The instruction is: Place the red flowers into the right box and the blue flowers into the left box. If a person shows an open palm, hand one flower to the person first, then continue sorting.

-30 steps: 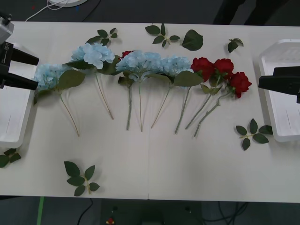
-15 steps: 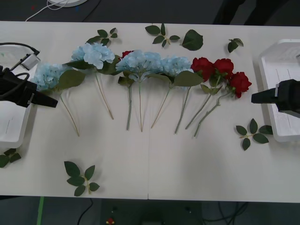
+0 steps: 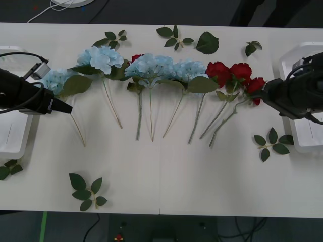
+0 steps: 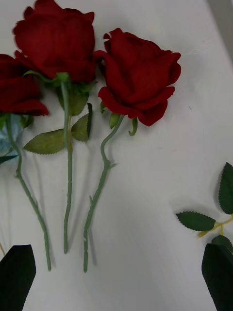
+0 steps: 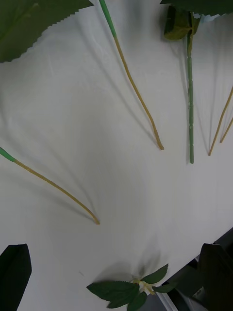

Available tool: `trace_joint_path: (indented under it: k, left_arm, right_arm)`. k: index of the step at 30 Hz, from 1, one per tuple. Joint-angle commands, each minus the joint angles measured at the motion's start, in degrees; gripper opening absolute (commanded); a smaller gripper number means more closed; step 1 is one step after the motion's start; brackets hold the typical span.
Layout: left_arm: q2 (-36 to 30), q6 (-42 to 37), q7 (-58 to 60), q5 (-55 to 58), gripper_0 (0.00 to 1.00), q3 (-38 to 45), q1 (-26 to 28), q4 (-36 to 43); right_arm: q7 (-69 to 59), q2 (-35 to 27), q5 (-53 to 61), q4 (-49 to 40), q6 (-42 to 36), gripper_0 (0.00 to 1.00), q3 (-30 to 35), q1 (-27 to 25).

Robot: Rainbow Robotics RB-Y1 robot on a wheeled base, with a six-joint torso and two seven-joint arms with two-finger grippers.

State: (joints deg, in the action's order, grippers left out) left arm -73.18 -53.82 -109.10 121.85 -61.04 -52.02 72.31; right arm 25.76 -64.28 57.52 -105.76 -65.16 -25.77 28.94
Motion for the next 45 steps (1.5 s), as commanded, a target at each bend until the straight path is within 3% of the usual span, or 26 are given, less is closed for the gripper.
trace_joint_path:
  k: [1, 5, 13, 27, 45]
  left_arm:
    - [-2.1, 3.7, 8.7, -2.1, 1.0, -3.6, -4.1, 0.4]
    - [0.0, 6.2, 15.2, -1.7, 1.0, -9.6, -7.8, -2.3]
    - [10.5, 10.8, 28.9, 2.1, 1.0, -27.0, -19.3, -14.7]
    - [15.7, 14.8, 33.2, 4.3, 1.0, -33.1, -20.0, -19.3]
    - [20.8, 16.3, 35.2, 3.1, 1.0, -37.0, -19.9, -24.9]
  right_arm:
    - [-4.6, 3.6, -3.8, 6.6, 0.9, 1.0, -6.1, 7.7]
    - [-5.0, 5.5, -5.7, 13.5, 1.7, 1.0, -11.1, 12.3]
    - [-4.3, 9.8, -7.4, 27.5, 6.5, 1.0, -19.7, 19.1]
    - [-3.7, 17.2, -7.6, 38.1, 9.3, 1.0, -31.4, 27.6]
    - [-4.8, 23.2, -10.1, 45.4, 13.8, 1.0, -32.2, 27.8]
